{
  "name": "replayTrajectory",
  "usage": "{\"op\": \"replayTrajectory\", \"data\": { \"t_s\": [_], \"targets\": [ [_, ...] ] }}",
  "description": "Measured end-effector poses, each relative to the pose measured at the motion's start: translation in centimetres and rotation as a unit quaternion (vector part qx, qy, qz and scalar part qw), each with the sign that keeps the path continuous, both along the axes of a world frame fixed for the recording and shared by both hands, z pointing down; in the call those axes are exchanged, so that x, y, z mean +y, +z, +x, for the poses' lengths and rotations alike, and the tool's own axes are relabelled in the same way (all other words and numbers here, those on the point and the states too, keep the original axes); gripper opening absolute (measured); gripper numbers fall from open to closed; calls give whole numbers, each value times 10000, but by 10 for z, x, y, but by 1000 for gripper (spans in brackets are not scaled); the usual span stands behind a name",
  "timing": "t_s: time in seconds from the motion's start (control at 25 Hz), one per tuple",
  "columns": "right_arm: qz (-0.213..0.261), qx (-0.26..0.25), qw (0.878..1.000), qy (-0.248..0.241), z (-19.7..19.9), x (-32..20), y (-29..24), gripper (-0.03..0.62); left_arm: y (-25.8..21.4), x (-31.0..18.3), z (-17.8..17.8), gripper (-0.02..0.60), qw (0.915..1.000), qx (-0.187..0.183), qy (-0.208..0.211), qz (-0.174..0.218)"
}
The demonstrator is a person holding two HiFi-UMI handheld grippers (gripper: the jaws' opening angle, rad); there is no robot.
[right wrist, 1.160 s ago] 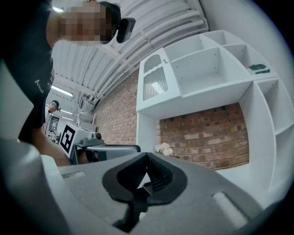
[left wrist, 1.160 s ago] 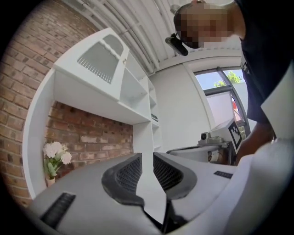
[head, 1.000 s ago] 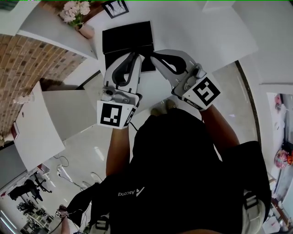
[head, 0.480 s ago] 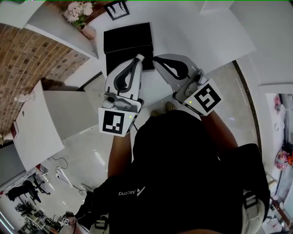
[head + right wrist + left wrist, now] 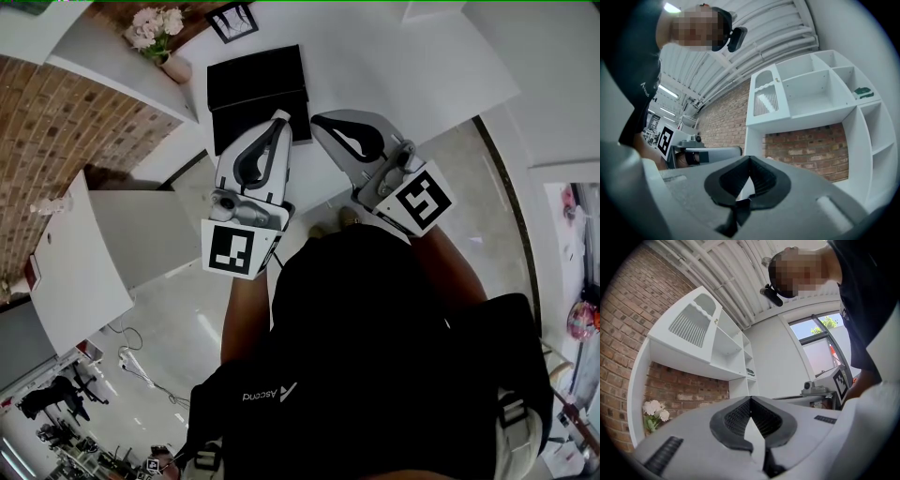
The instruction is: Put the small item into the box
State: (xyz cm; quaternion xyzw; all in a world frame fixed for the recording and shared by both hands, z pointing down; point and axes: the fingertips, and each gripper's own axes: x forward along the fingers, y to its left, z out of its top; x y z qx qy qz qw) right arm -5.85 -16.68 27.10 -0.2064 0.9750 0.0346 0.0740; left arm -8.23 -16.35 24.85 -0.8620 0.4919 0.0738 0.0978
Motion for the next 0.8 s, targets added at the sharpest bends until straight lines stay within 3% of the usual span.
{"op": "replayTrajectory", "data": {
  "t_s": [0.8],
  "targets": [
    [-31,39,10000,47,0,-6,3,0,6,-6,-1,-2,9999,-30,48,-108]
  ]
}}
